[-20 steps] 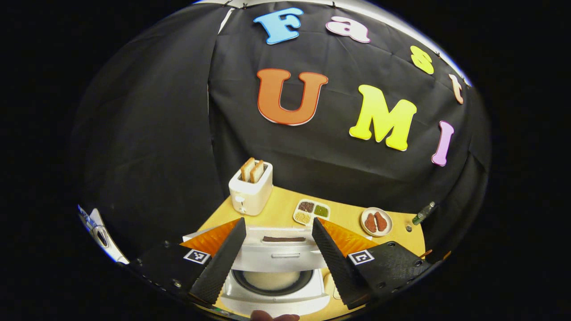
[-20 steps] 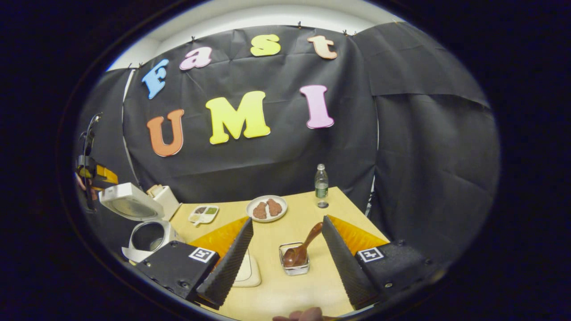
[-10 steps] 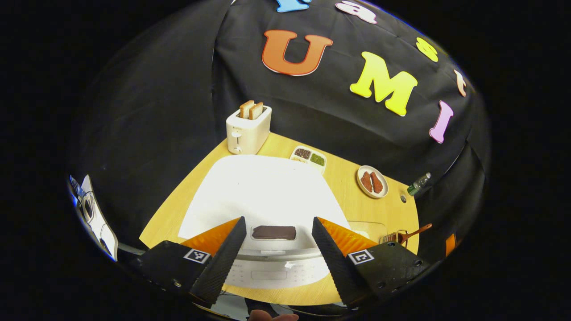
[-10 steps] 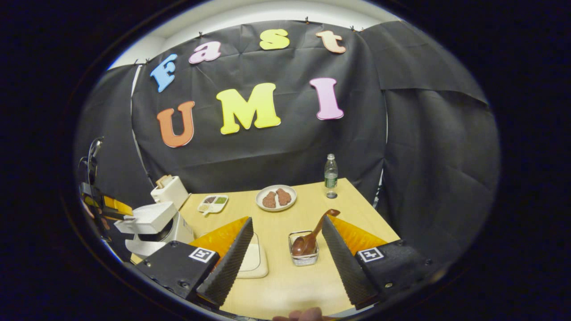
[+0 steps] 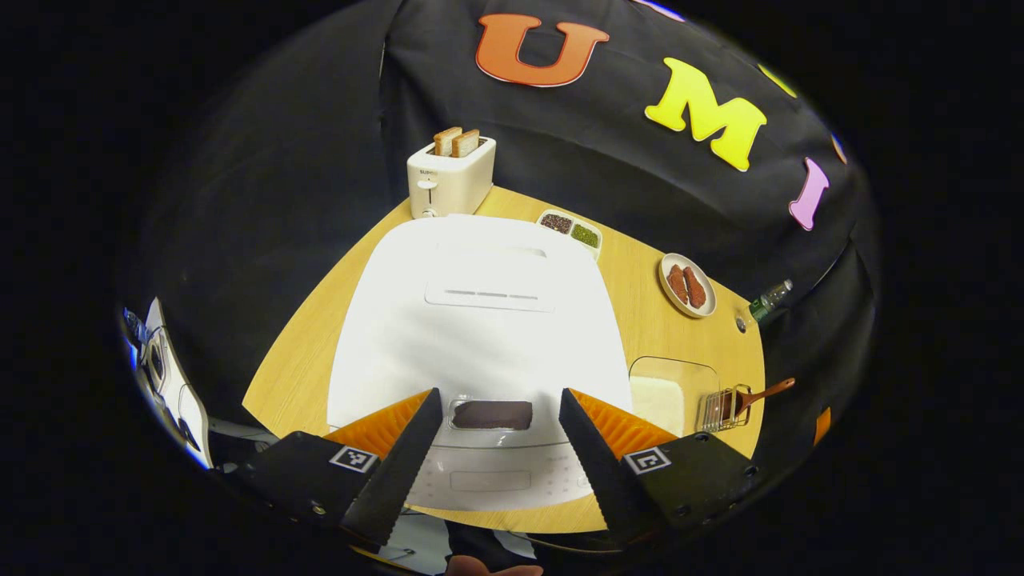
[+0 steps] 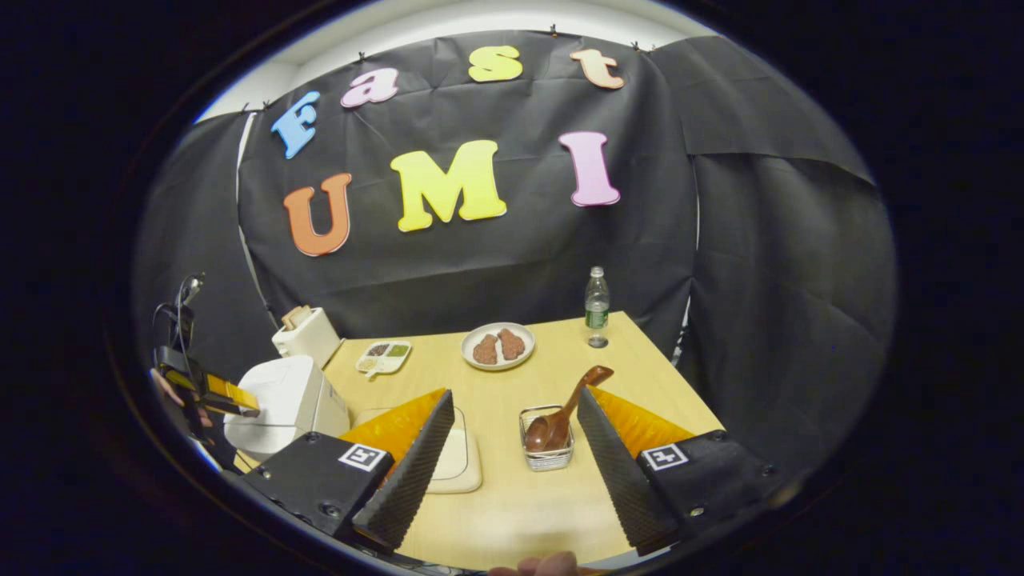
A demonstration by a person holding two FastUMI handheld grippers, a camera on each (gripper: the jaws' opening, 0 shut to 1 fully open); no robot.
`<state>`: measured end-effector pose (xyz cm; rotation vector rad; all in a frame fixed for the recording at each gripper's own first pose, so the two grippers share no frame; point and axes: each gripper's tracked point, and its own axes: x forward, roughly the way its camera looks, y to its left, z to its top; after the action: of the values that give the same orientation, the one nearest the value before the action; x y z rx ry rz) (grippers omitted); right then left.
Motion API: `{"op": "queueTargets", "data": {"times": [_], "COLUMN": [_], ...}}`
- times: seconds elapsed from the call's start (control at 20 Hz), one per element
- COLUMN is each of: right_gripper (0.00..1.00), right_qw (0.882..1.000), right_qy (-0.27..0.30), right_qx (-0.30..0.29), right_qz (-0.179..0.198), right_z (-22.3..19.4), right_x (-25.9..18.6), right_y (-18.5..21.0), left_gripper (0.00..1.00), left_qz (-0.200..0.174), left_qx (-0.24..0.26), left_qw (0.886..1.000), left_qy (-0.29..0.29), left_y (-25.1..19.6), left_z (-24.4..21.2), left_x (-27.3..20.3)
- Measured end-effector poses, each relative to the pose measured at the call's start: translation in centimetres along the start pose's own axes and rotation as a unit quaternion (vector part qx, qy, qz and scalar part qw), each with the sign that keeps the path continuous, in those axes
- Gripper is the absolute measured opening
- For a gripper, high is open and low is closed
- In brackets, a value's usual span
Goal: Close the left gripper, press the button to open the rice cooker; take a wooden spoon from the chopstick holder with the right hand, scoop a spoonful of rice and pour it into the rice cooker, then put the wooden spoon back into the chopstick holder.
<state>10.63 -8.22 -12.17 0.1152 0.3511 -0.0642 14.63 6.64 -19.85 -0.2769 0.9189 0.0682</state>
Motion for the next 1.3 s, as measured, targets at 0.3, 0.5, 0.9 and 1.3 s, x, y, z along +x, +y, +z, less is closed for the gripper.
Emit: {"op": "queueTargets", "data": {"times": [0.3, 0.5, 0.9, 1.3], "right_gripper": [1.0, 0.99, 1.0, 1.0], "right_qw": [1.0, 0.999, 0.997, 0.996], "right_qy": [-0.007, 0.005, 0.016, 0.017], "right_qx": [0.015, 0.028, 0.035, 0.01], "right_qz": [0.01, 0.031, 0.064, 0.088], "right_z": [0.6, 0.2, 0.2, 1.0], "right_x": [1.0, 2.3, 3.9, 4.8], "right_y": [0.0, 0.5, 0.5, 0.2], "left_gripper": [0.96, 0.97, 1.0, 0.98], "left_qz": [0.011, 0.04, 0.046, 0.066], "left_qx": [0.005, 0.069, 0.064, 0.048], "left_qw": [1.0, 0.997, 0.997, 0.994], "left_qy": [0.019, 0.021, -0.027, -0.08], "left_y": [0.4, 0.5, 0.2, -0.4], "left_z": [-0.5, -1.3, -0.9, 0.4], "left_x": [0.2, 0.5, 0.8, 0.6]}}
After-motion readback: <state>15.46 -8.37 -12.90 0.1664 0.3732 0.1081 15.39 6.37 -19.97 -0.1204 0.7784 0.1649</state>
